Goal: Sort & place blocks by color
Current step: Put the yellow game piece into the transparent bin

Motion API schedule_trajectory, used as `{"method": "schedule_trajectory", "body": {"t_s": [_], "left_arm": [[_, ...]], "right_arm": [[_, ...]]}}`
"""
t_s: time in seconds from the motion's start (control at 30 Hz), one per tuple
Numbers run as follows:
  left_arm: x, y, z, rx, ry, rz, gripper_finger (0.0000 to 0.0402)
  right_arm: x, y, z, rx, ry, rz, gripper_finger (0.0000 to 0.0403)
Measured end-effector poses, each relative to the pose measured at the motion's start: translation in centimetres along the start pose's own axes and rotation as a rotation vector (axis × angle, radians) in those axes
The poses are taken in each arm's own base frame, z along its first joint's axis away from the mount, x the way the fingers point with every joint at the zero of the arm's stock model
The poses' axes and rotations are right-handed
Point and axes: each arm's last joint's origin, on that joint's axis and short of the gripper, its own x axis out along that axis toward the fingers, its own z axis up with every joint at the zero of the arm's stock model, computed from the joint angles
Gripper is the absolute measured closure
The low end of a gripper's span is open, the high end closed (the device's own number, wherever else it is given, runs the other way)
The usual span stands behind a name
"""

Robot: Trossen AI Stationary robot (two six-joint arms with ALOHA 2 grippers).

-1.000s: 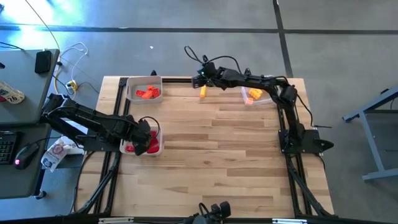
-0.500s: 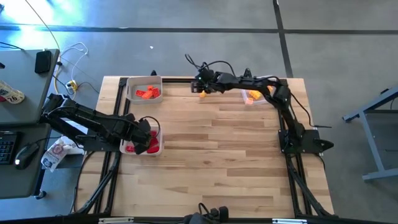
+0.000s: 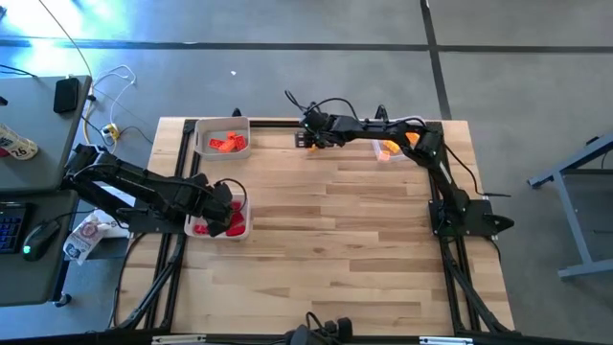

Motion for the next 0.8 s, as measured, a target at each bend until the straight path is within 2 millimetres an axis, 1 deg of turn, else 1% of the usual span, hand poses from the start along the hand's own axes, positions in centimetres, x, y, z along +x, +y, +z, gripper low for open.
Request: {"method": "schedule_trajectory", "body": {"t_s": [0.1,0.27,0.4,0.53,0.67,0.8], "left_arm": [[0.0,0.0,0.0,0.000,-0.001,-0.001,0.0226],[0.0,0.0,0.0,-0.001,-0.003,-0.003,0.0226],[0.0,-0.1,0.1,-0.005,-0.010,-0.010,0.0226],[0.0,-0.2,0.2,-0.007,-0.016,-0.016,0.0227],[0.0,-0.2,0.2,-0.007,-0.017,-0.016,0.0226],[0.0,-0.2,0.2,-0.011,-0.017,-0.027,0.0226]], "right_arm": [[0.0,-0.1,-0.1,-0.025,0.008,-0.006,0.0223],[0.0,-0.1,-0.1,-0.047,0.015,0.002,0.0288],[0.0,0.0,-0.1,-0.109,0.037,0.027,0.0331],[-0.1,0.0,-0.1,-0.176,0.031,0.020,0.0332],[-0.6,0.2,-0.2,-0.231,0.058,0.037,0.0332],[-2.1,0.6,-0.2,-0.282,0.053,0.050,0.0332]]}}
